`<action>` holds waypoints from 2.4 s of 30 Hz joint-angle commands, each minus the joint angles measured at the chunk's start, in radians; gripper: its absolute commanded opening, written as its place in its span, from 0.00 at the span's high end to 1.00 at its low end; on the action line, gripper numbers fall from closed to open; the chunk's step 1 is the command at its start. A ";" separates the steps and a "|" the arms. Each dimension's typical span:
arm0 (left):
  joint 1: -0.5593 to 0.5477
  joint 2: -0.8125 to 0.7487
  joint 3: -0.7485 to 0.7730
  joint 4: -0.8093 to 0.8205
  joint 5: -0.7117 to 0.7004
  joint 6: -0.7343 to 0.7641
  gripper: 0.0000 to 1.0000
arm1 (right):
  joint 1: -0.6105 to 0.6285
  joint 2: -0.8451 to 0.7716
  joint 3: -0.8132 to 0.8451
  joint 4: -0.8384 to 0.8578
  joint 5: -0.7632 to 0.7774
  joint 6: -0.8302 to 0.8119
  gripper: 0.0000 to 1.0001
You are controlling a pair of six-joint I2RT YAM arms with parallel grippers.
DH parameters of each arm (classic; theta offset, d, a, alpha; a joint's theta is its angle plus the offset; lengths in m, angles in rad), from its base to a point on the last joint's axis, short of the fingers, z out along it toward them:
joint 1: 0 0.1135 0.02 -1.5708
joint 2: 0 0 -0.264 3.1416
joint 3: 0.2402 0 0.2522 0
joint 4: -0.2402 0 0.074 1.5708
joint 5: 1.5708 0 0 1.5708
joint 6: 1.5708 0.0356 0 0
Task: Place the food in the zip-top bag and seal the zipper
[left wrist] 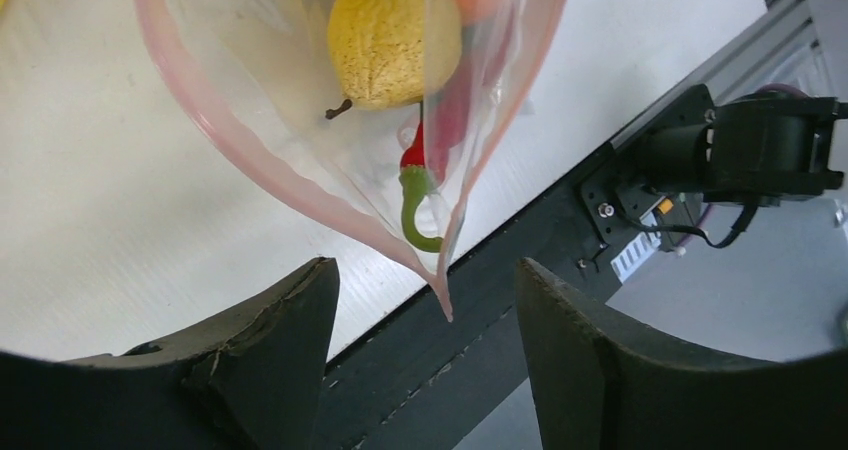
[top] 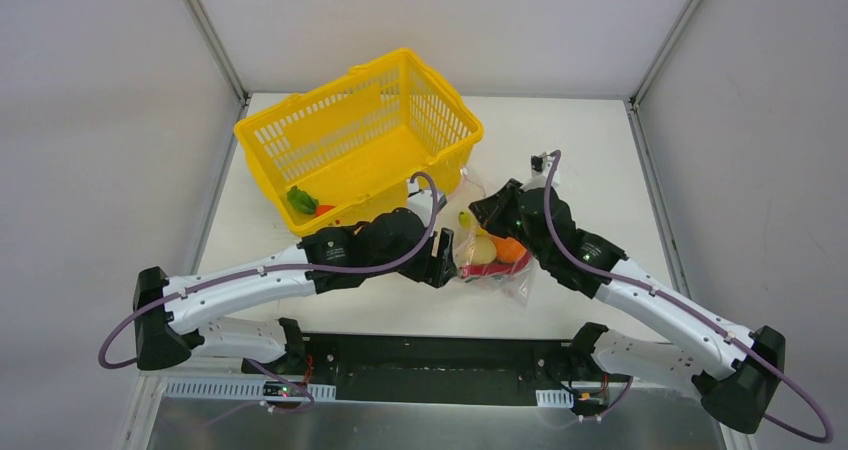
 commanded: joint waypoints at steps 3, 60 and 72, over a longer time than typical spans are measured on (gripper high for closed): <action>-0.015 0.037 0.048 -0.014 -0.103 -0.003 0.44 | -0.009 -0.014 0.051 0.029 -0.038 0.023 0.95; 0.138 0.004 0.355 -0.339 -0.035 0.658 1.00 | -0.266 -0.219 -0.014 -0.220 -0.276 -0.344 0.32; 0.148 0.012 0.346 -0.314 -0.034 0.683 1.00 | -0.498 -0.308 -0.188 -0.058 -0.474 -0.319 0.38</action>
